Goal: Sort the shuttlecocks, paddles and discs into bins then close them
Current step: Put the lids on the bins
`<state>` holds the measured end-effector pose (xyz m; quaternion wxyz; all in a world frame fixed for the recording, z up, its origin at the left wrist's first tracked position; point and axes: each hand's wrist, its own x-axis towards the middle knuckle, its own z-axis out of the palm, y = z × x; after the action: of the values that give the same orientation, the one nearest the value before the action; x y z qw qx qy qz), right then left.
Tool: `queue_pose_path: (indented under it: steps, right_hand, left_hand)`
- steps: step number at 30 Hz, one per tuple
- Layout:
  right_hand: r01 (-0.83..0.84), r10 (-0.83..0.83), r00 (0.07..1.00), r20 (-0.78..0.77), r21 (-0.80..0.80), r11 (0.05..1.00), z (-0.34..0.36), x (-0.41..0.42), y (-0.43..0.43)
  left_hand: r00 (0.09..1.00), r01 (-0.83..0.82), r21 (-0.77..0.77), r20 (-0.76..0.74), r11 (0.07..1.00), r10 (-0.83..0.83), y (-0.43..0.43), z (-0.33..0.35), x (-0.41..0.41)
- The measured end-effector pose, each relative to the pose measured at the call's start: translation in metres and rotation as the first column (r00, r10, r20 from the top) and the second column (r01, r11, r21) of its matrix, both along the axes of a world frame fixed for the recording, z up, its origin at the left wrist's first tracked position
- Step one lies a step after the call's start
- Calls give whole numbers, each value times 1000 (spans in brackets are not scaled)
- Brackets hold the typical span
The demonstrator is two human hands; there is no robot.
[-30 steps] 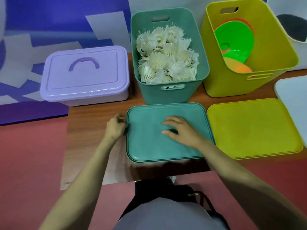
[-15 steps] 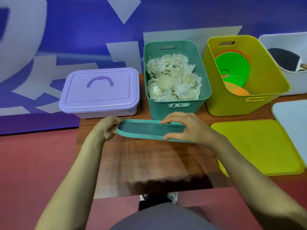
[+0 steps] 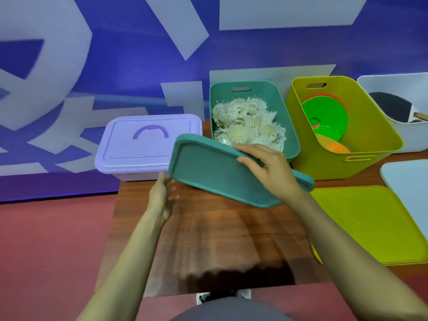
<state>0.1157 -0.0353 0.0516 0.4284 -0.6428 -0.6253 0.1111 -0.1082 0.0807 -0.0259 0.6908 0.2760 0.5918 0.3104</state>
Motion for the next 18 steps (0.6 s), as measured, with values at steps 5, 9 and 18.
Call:
queue_pose_path:
  steps: [5,9,18]
  right_hand:
    - [219,-227,877,-424,-70,973,22,18,27]
    - [352,-347,747,-567,-106,930,24,37,47]
    - [474,-574,746,-337,-337,814,11,119,100]
  left_hand:
    - [989,133,260,32,956,-146,-33,3,24]
    - [981,192,526,-80,829,-177,-30,14,38]
    - [918,393,640,-319,661,-236,43,76,101]
